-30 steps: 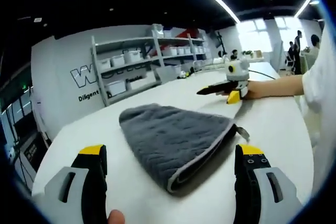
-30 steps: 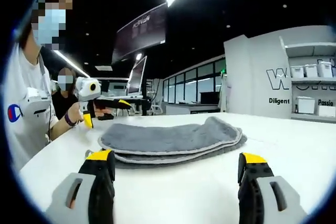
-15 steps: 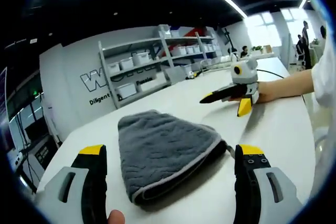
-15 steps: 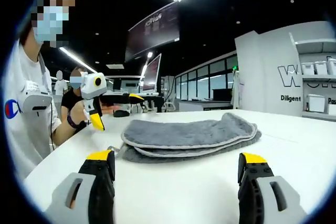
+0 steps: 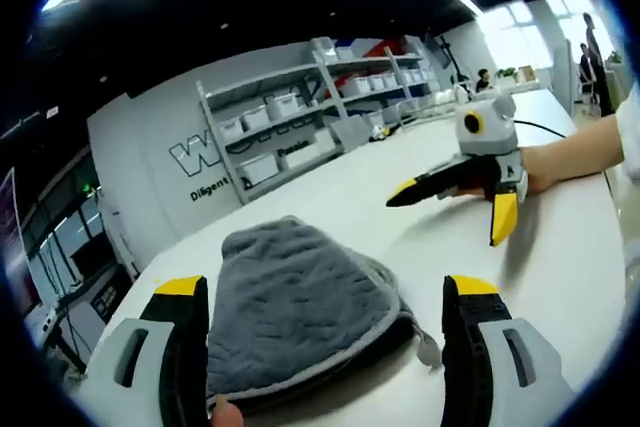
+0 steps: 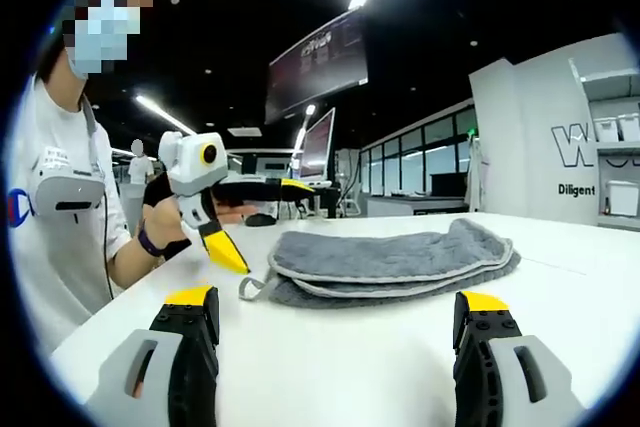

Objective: Open the folded towel by lifting each exposed corner and separating the folded layers until the towel lies flat within the target outline without major curled edges

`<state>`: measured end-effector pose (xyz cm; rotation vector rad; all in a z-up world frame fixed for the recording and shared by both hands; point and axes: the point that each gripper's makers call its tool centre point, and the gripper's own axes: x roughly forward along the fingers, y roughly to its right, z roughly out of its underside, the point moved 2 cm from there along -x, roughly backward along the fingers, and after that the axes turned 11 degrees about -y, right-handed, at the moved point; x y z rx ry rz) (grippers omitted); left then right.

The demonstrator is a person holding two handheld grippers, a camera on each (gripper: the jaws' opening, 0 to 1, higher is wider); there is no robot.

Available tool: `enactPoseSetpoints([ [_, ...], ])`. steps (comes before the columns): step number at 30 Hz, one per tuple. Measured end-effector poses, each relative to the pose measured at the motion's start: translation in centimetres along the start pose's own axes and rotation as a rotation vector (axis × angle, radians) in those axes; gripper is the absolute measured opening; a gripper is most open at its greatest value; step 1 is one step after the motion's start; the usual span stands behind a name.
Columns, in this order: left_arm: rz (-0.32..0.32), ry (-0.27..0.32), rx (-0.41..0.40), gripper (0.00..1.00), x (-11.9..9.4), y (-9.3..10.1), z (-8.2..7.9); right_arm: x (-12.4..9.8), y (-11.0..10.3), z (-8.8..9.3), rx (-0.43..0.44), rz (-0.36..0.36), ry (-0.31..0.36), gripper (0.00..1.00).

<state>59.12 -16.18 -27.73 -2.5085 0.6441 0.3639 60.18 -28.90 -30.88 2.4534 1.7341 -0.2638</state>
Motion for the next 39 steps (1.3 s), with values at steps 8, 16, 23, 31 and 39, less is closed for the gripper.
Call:
enactPoseSetpoints([
  [8,-0.086,-0.092,0.125,0.89,1.7,1.0,-0.2,-0.3,0.2,-0.7,0.010,0.003,0.051,0.99],
  [16,-0.156,-0.081,0.208,0.76,2.5,0.9,-0.6,-0.2,0.5,-0.9,0.016,0.021,0.060,0.99],
  [23,-0.191,-0.089,0.263,0.71,3.0,0.9,-0.2,-0.2,0.7,-0.8,0.021,0.033,0.056,0.99],
  [31,-0.158,-0.064,0.356,0.53,3.5,2.1,0.0,-0.1,0.9,-0.7,0.017,0.039,0.049,0.99],
  [39,-0.082,-0.076,0.393,0.28,3.7,3.4,0.6,0.0,0.9,-0.5,0.017,0.047,0.034,0.99],
])
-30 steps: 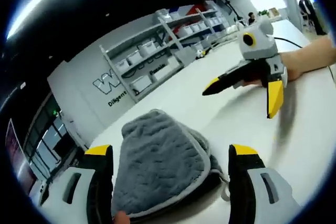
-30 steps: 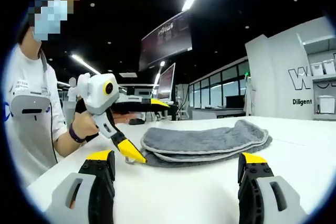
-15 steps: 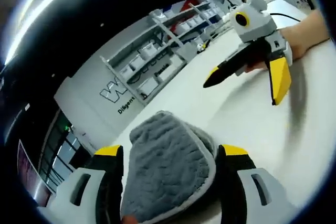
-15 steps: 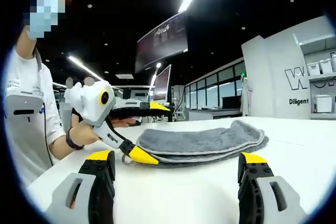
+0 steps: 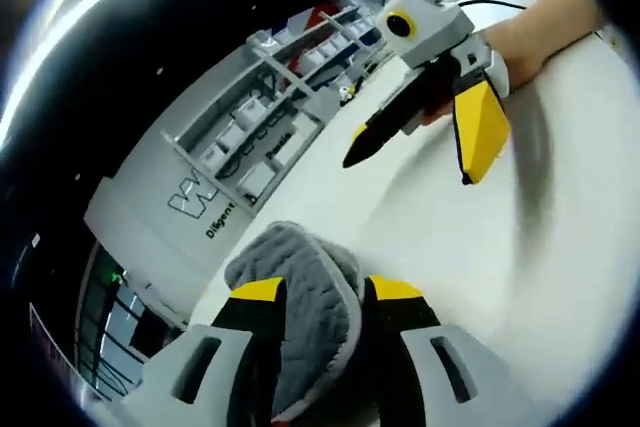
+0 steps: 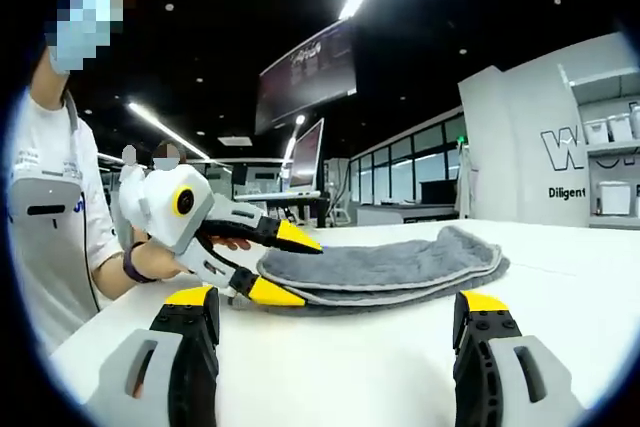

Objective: Open the folded towel by lifting each exposed corner and separating the folded layers until the towel lies flat within the target outline without major curled edges

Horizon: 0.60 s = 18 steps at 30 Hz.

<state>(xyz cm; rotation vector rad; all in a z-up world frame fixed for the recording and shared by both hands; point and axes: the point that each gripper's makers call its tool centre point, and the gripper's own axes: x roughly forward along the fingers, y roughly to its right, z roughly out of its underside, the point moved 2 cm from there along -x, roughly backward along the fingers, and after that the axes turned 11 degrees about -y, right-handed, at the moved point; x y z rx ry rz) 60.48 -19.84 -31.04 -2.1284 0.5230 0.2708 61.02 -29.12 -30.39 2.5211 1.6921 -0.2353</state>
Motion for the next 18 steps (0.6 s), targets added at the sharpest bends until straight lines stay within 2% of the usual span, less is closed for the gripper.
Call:
enactPoseSetpoints([
  [8,0.059,0.009,-0.019,0.13,0.03,0.66,0.19,-0.02,0.04,0.01,0.008,0.002,0.001,0.99],
  [18,0.081,0.021,-0.065,0.06,-0.21,0.52,0.33,-0.08,0.16,0.04,0.008,0.005,-0.001,0.99],
])
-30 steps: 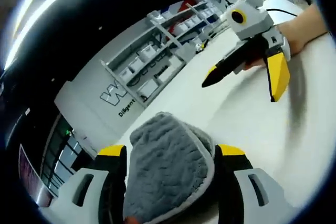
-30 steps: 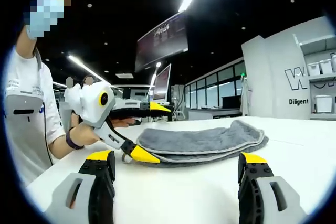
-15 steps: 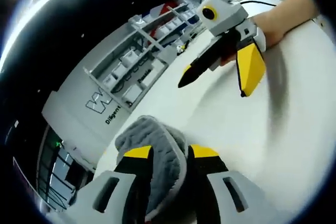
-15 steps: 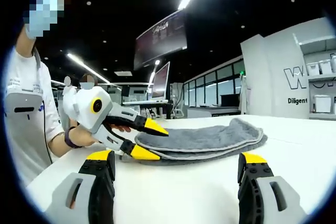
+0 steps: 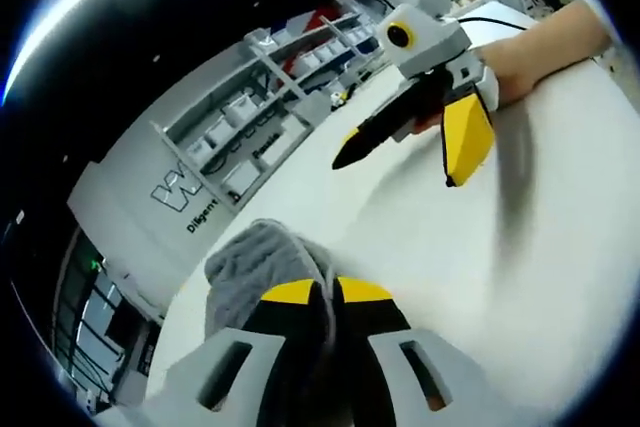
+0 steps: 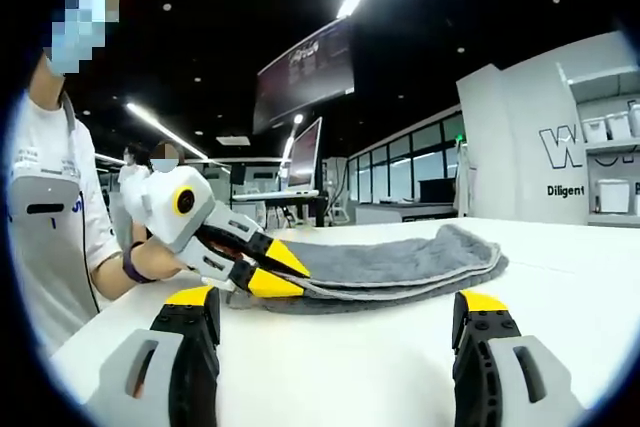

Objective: Open the folded towel by lifting each exposed corner and separating the folded layers until the towel lies flat within the target outline without major curled edges

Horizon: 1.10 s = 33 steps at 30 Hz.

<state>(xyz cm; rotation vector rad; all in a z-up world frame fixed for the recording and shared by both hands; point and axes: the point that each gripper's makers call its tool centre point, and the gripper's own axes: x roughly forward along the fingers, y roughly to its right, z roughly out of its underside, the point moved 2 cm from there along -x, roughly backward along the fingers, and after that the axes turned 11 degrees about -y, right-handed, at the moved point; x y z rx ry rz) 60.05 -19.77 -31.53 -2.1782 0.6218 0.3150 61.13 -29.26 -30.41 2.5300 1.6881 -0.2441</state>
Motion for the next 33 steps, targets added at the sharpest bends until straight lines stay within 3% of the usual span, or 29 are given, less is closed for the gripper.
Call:
enactPoseSetpoints([
  [17,-0.008,0.015,-0.135,0.03,-0.7,-1.3,-0.1,0.0,0.0,0.0,-0.004,0.001,0.000,0.98],
  [33,-0.051,0.014,-0.159,0.03,-1.2,-2.8,-0.7,0.0,-0.1,0.1,-0.008,0.002,-0.003,0.98],
])
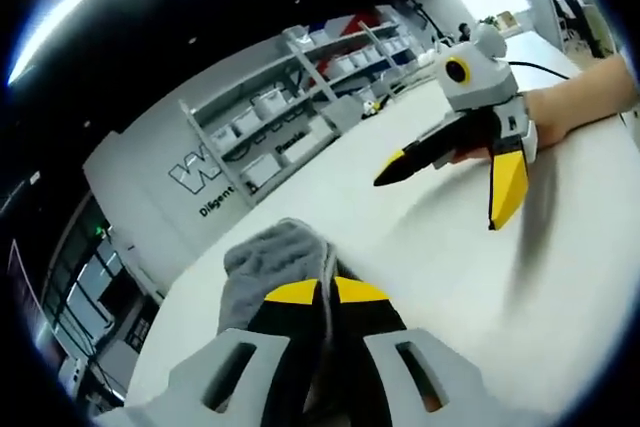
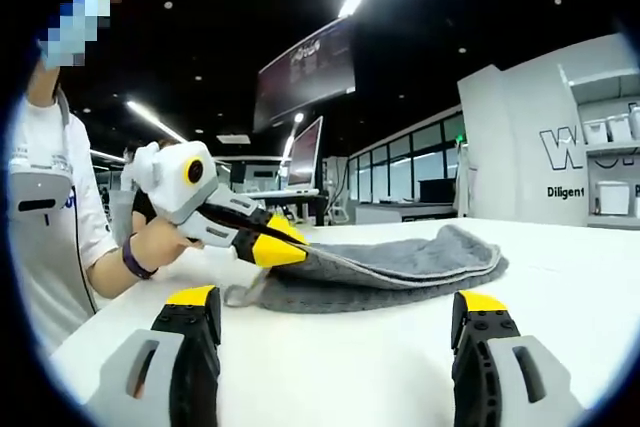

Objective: Open the folded towel by lifting each exposed corner and separating the folded layers until the towel lies flat within the target outline without major curled edges

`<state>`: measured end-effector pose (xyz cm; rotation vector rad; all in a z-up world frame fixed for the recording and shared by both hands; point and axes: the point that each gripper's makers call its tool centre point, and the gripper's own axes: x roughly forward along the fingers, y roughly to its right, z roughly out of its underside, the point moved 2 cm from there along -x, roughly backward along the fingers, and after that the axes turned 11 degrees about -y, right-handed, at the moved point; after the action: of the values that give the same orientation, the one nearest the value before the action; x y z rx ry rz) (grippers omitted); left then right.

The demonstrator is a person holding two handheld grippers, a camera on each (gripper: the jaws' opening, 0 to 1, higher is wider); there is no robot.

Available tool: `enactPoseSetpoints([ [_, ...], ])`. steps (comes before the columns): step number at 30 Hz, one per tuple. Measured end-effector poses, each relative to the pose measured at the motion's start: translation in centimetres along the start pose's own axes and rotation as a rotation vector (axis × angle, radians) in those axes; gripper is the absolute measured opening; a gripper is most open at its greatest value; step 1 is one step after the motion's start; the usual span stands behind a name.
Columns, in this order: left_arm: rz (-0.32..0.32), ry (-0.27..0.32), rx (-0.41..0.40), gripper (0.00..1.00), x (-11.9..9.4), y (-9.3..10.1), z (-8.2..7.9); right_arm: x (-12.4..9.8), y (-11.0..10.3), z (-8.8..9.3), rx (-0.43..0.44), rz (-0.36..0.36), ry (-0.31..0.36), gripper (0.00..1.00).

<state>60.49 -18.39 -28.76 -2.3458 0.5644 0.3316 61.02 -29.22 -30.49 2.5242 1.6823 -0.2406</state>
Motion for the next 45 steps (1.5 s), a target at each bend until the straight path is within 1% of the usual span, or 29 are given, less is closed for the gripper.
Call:
enactPoseSetpoints([
  [5,-0.005,0.005,-0.013,0.03,-0.3,-0.7,-0.3,0.0,0.0,0.0,0.000,0.001,0.000,0.98],
  [9,-0.016,0.016,-0.029,0.03,-0.7,-1.6,-0.7,0.1,0.0,-0.1,0.000,0.000,0.001,0.98],
  [16,-0.036,0.027,-0.051,0.03,-1.2,-3.1,-0.9,0.2,0.0,-0.1,-0.001,0.001,0.000,0.97],
  [30,-0.097,0.038,-0.073,0.03,-2.0,-6.1,-1.2,0.1,0.0,-0.1,0.000,0.001,0.000,0.97],
  [45,-0.166,0.035,-0.118,0.03,-2.8,-9.4,-0.4,0.1,0.2,-0.1,0.001,0.001,-0.001,0.97],
])
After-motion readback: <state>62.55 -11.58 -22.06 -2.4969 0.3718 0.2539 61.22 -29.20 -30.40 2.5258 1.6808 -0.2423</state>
